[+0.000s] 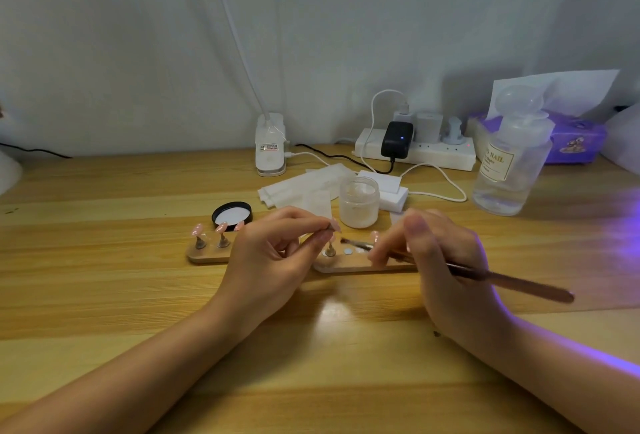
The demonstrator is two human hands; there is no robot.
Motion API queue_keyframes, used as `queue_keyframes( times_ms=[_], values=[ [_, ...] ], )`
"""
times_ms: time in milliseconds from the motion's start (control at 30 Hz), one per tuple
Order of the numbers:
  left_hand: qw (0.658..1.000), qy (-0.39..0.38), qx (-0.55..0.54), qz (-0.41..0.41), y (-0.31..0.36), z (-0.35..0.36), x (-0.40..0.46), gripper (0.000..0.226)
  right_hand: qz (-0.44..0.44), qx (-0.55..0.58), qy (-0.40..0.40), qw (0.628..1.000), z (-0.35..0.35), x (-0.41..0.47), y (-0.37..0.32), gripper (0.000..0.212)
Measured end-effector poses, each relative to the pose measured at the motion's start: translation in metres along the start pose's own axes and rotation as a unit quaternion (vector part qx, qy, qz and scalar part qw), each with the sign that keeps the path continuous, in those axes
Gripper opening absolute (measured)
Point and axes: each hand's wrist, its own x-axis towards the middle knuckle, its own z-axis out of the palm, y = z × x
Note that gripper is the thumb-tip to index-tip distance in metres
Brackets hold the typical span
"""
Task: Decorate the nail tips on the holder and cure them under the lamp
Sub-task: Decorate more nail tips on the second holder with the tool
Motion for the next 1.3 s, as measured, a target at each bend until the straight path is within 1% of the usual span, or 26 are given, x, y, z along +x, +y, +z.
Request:
queue_keyframes(
  times_ms=[33,100,167,267,367,433,500,633,767,867,933,1033,1200,1300],
  values=[
    [1.000,0.000,0.001,0.002,-0.0003,-0.0001,0.0001,0.016,0.008,0.007,0.008,1.000,-0.0010,-0.0005,-0.0003,0.047],
    [1.000,0.001,0.002,0.005,-0.0014,0.0002,0.0003,0.015,0.004,0.004,0.015,1.000,-0.0016,0.0001,-0.0009,0.041],
    [1.000,0.002,0.006,0.015,-0.0028,0.0002,0.0005,0.015,-0.012,-0.016,0.000,1.000,0.0001,0.0016,-0.0017,0.041],
    [1.000,0.005,0.009,0.024,-0.0045,0.0004,0.0006,0.016,-0.018,-0.025,-0.021,0.999,0.0025,0.0012,0.0003,0.049],
    [1.000,0.008,0.002,0.027,-0.0057,0.0006,0.0006,0.016,-0.011,0.005,0.000,1.000,0.0004,-0.0006,0.0019,0.052],
    [1.000,0.005,0.001,0.028,-0.0062,0.0009,0.0007,0.016,-0.013,0.018,0.012,1.000,-0.0005,-0.0006,0.0017,0.046],
    [1.000,0.006,0.001,0.028,-0.0064,0.0009,0.0009,0.016,-0.027,0.003,0.013,1.000,0.0004,0.0005,0.0012,0.045],
    [1.000,0.008,-0.005,0.011,-0.0053,0.0007,0.0007,0.016,-0.023,-0.018,-0.006,1.000,0.0033,0.0011,0.0018,0.047],
    [1.000,0.008,-0.006,0.002,-0.0034,0.0002,0.0009,0.018,-0.024,0.013,0.008,1.000,0.0006,0.0000,0.0018,0.050],
    [1.000,0.010,-0.009,-0.003,-0.0027,0.0001,0.0011,0.020,-0.021,0.011,0.016,1.000,0.0002,0.0003,0.0004,0.048],
    [1.000,0.011,-0.009,-0.002,-0.0022,0.0002,0.0014,0.018,-0.008,-0.005,0.004,1.000,0.0017,0.0017,-0.0008,0.044],
    [1.000,0.015,-0.008,-0.005,-0.0008,0.0003,0.0013,0.018,-0.009,-0.008,-0.013,1.000,0.0022,0.0005,0.0005,0.051],
    [1.000,0.020,-0.016,-0.006,-0.0010,0.0003,0.0014,0.019,-0.008,0.029,0.012,0.999,-0.0011,-0.0011,-0.0004,0.044],
    [0.999,0.028,-0.023,-0.002,-0.0023,0.0010,0.0013,0.019,0.006,0.004,0.023,1.000,0.0000,0.0013,-0.0002,0.042]
  ],
)
